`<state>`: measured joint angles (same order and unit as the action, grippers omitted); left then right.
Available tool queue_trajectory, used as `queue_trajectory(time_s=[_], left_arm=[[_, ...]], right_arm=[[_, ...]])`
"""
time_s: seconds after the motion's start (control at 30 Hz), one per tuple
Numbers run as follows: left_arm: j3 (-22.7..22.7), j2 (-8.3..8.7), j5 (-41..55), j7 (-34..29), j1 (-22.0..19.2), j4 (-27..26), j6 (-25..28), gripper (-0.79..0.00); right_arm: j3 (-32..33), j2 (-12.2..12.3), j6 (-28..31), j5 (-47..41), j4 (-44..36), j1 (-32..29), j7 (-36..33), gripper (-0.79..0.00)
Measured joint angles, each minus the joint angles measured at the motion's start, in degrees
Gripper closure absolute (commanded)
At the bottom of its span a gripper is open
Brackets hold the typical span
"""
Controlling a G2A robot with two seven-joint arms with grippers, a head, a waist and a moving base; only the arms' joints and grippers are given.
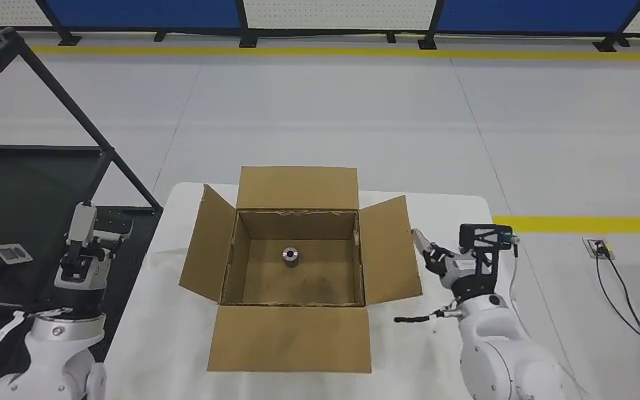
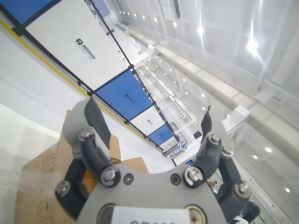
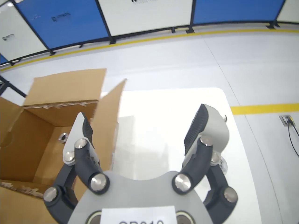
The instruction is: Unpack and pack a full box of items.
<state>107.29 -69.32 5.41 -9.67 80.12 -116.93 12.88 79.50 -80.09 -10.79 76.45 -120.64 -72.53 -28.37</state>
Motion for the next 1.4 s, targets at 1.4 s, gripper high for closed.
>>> queue_trajectory(time_s=[1.4], left_arm=[[4.98,-0.52,3.21,2.87,5.53,-0.02,2.76,-0.785]], right_arm=[[-39.35,-14.54,10.65,-18.43,69.31,48.86,-13.01,-0.785]])
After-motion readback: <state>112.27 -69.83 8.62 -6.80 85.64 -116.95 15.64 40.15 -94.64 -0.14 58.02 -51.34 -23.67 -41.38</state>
